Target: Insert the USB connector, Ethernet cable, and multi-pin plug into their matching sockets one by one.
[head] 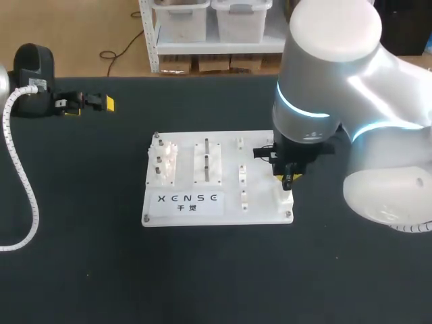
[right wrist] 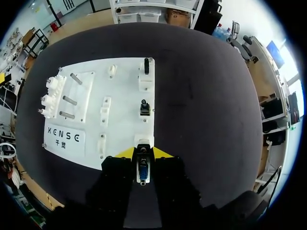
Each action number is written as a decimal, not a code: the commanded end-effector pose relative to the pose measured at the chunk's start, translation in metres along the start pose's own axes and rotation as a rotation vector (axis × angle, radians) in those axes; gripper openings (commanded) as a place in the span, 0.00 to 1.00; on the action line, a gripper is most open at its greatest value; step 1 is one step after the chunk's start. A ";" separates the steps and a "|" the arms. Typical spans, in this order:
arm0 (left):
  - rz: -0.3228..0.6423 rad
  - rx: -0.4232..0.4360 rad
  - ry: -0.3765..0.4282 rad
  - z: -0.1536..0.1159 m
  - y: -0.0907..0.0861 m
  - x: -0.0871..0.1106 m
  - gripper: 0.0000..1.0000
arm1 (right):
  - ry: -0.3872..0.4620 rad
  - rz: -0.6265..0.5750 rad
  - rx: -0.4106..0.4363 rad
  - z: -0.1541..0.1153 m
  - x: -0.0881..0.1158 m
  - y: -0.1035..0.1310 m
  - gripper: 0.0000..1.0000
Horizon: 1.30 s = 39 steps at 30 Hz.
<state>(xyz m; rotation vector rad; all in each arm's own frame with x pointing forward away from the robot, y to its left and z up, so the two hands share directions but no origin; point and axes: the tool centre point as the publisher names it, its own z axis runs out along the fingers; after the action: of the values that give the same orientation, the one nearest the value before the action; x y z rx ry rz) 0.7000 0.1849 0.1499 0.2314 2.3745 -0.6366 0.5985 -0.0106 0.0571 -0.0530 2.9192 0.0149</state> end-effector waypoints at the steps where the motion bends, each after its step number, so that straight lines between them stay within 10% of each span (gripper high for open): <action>1: 0.000 0.000 0.000 0.000 0.000 0.000 1.00 | -0.001 0.006 0.001 0.004 0.003 0.001 0.00; 33: 0.000 0.000 0.000 0.000 0.000 0.000 1.00 | 0.090 0.064 0.018 0.022 0.000 -0.002 0.00; 35: 0.000 0.000 0.000 0.000 0.000 0.000 1.00 | 0.064 0.050 0.026 0.012 -0.007 -0.001 0.48; 36: 0.000 0.000 0.000 0.000 0.000 0.000 1.00 | 0.048 0.049 0.020 0.008 -0.011 -0.001 1.00; 39: 0.000 0.000 0.000 0.000 0.000 0.000 1.00 | 0.008 0.050 0.004 -0.008 -0.026 -0.003 1.00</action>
<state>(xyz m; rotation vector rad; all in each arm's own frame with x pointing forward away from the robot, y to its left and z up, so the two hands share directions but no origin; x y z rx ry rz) 0.7000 0.1849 0.1499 0.2313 2.3745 -0.6366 0.6226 -0.0064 0.0602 0.0186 2.9624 0.0028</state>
